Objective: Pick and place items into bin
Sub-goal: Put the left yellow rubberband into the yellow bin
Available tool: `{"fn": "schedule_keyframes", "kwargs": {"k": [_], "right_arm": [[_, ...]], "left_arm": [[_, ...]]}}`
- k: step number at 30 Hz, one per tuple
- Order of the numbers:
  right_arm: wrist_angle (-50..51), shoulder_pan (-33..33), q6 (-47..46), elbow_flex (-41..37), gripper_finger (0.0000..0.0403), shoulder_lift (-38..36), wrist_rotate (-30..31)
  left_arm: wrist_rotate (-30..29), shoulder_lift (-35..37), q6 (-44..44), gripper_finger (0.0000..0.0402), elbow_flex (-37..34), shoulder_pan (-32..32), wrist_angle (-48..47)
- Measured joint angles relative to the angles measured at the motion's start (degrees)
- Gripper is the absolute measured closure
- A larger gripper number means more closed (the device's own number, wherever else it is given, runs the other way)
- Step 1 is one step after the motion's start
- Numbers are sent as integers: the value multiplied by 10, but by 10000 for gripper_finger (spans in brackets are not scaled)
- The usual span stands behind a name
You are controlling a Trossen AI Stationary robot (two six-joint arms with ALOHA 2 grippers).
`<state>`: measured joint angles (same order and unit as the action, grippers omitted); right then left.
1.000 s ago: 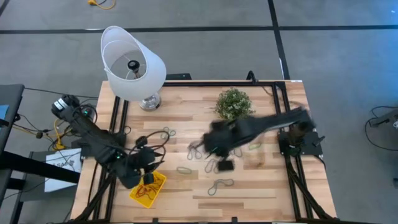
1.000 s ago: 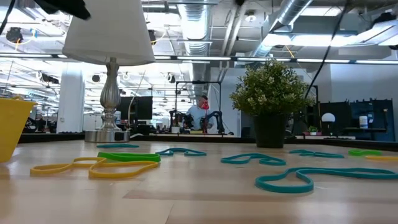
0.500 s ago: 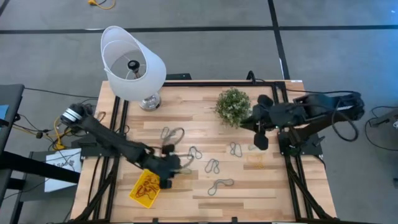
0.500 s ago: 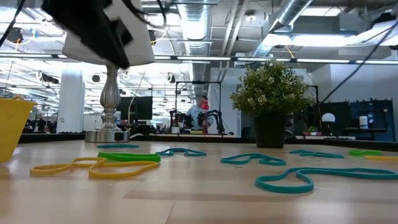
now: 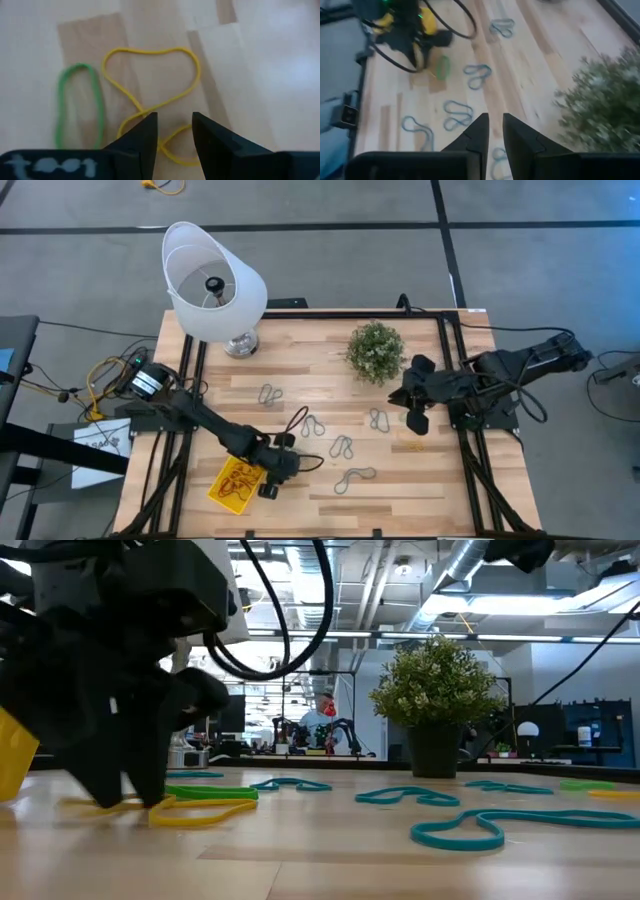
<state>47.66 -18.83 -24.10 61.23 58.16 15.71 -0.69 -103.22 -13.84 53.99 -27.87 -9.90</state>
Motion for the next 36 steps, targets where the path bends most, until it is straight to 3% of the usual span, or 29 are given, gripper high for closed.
{"fn": "schedule_keyframes", "kwargs": {"k": [4,17,24,36], "right_arm": [[-32,-11,16,0,354,2,0],[-40,-27,22,0,354,2,0],[-40,-27,42,0,354,2,8],[-41,-27,46,0,354,2,9]], "left_arm": [[-26,0,25,288,0,5,4],[-27,0,78,288,0,5,18],[-11,0,157,288,1,-1,70],[9,0,177,288,1,1,54]]}}
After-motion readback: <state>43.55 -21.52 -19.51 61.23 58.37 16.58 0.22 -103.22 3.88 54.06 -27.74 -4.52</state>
